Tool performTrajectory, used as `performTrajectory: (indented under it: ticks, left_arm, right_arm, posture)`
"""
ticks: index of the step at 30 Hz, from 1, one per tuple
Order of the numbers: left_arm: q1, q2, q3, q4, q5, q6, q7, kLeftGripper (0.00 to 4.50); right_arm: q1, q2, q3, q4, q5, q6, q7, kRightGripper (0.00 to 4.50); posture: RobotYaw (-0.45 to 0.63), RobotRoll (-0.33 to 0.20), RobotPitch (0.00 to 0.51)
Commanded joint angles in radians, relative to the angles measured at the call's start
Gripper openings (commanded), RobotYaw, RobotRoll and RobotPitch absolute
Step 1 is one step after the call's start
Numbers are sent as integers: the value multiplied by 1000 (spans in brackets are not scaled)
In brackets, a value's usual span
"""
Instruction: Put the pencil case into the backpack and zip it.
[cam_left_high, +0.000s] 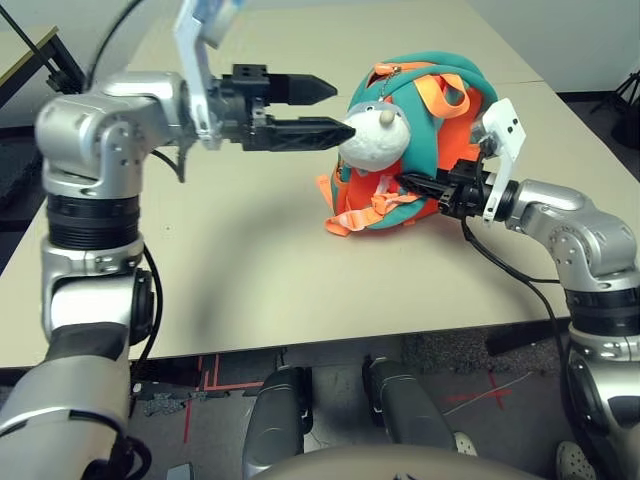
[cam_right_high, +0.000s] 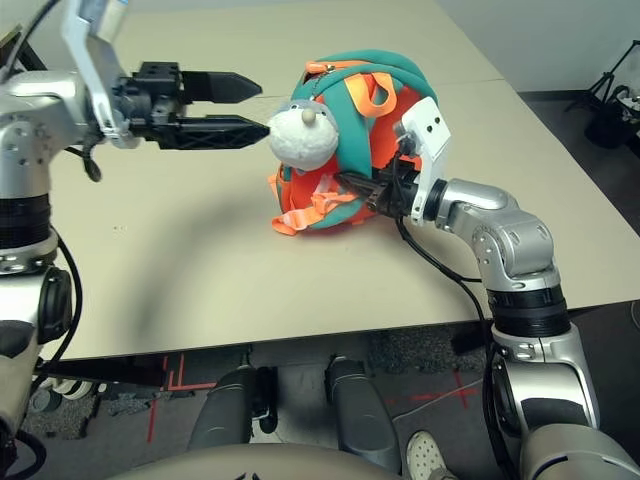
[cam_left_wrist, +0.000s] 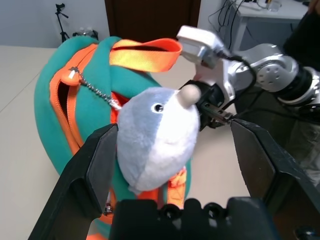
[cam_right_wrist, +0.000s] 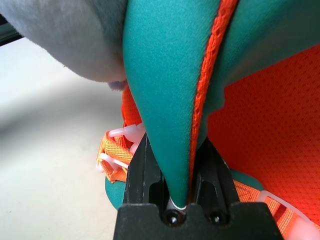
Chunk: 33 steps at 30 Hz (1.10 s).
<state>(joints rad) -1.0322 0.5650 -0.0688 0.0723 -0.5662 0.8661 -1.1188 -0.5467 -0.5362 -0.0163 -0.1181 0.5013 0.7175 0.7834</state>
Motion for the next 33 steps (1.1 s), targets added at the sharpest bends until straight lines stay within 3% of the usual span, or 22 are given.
performTrajectory:
  ticks: [1,8,10,19,21,33]
  left_arm:
    - [-17,-35,-58,63,58,-70,0,4500]
    - [-32,-112,-92,188,119,-160,-13,4500]
    - [-34,-117,-91,206,126,-170,-15,4137]
    - [-47,-100,-52,209,105,-153,-26,815]
    - [-43,-96,-43,195,91,-138,-28,382]
    - [-5,10,55,128,-11,-4,-65,281]
  right_arm:
    - [0,12,20,-30,17,2,20,392]
    - [22,11,5,-59,24,11,2,392]
    - [27,11,2,-67,26,14,-4,392]
    - [35,12,-4,-71,25,17,-11,392]
    - [33,14,-2,-67,23,14,-10,392]
    - [25,16,0,-54,18,6,-3,392]
  posture:
    - [-159,0,112]
    - [-184,0,112]
    - [-186,0,113]
    - [-173,0,110]
    - [-171,0,109]
    - [-162,0,104]
